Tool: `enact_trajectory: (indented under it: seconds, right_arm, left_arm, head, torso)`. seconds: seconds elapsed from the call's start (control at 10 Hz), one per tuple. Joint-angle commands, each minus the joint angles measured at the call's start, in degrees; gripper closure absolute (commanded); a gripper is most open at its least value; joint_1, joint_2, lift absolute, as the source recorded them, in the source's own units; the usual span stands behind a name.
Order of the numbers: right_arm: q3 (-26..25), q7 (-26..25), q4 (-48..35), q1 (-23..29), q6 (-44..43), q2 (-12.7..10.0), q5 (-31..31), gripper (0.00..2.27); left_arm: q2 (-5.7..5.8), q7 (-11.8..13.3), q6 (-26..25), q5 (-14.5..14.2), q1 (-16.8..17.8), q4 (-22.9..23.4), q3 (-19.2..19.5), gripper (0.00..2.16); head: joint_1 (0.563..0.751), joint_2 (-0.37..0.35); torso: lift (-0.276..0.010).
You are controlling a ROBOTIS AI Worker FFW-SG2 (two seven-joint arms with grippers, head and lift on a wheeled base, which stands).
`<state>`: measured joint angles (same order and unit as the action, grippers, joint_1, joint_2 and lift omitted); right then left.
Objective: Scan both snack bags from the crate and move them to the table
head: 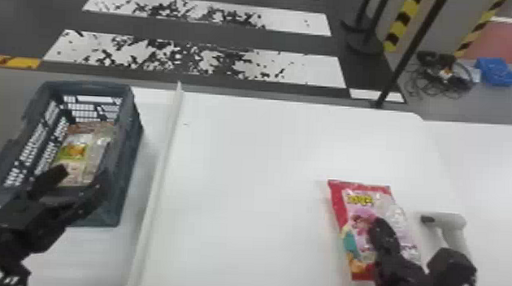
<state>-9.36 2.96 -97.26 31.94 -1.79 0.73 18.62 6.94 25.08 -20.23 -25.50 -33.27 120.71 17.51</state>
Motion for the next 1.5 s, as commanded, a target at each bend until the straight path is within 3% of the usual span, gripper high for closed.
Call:
enact_trajectory:
  seconds: [0.0, 0.5, 0.6, 0.7, 0.9, 1.1, 1.2, 1.4]
  right_arm:
    - [1.80, -1.12, 0.32, -0.04, -0.71, -0.21, -1.48, 2.25]
    - [6.20, -11.49, -4.17, 5.59, -3.34, -0.65, -1.75, 2.25]
    - [6.37, -13.25, -7.59, 7.08, -4.75, -0.65, -1.57, 2.12]
    - [6.55, -15.53, -11.99, 8.84, -6.16, -0.65, -1.57, 1.71]
    - [6.20, -16.59, -19.81, 12.88, -10.38, -0.65, -2.01, 0.11]
    - [3.47, -16.32, -23.68, 14.29, -10.38, 0.06, -5.70, 0.04]
    - [0.05, -12.98, -23.59, 14.38, -9.85, 0.50, -4.91, 0.04]
    - [-10.24, 5.30, -20.78, 12.44, 3.16, 0.50, 0.36, 0.07]
  left_arm:
    - [0.00, 0.15, 0.94, -0.07, 0.05, -0.65, -0.02, 0.07]
    - [-0.08, 0.15, 4.80, -0.60, -0.22, -1.62, -0.28, 0.07]
    - [0.00, 0.15, 4.80, -0.60, -0.30, -1.45, -0.37, 0.07]
    - [0.00, 0.15, 4.80, -0.60, -0.30, -1.09, -0.37, 0.07]
    - [0.00, 0.15, 4.80, -0.60, -0.39, -0.48, -0.37, 0.07]
    - [0.09, 0.23, 4.80, -0.60, -0.39, -0.48, -0.55, 0.07]
    - [0.18, 0.50, 4.80, -0.69, -0.39, -0.48, -0.37, 0.07]
    - [0.18, 0.85, 6.03, -1.83, -0.66, -1.36, 0.51, 0.07]
  head:
    - [0.695, -0.062]
    - [0.695, -0.017]
    - [0.695, -0.021]
    - [0.695, -0.028]
    - [0.695, -0.046]
    - [0.695, -0.064]
    - [0.695, -0.079]
    - [0.695, -0.103]
  torso:
    - [-0.087]
    - [-0.087]
    - [-0.087]
    - [-0.087]
    - [-0.087]
    - [-0.087]
    - [-0.087]
    - [-0.087]
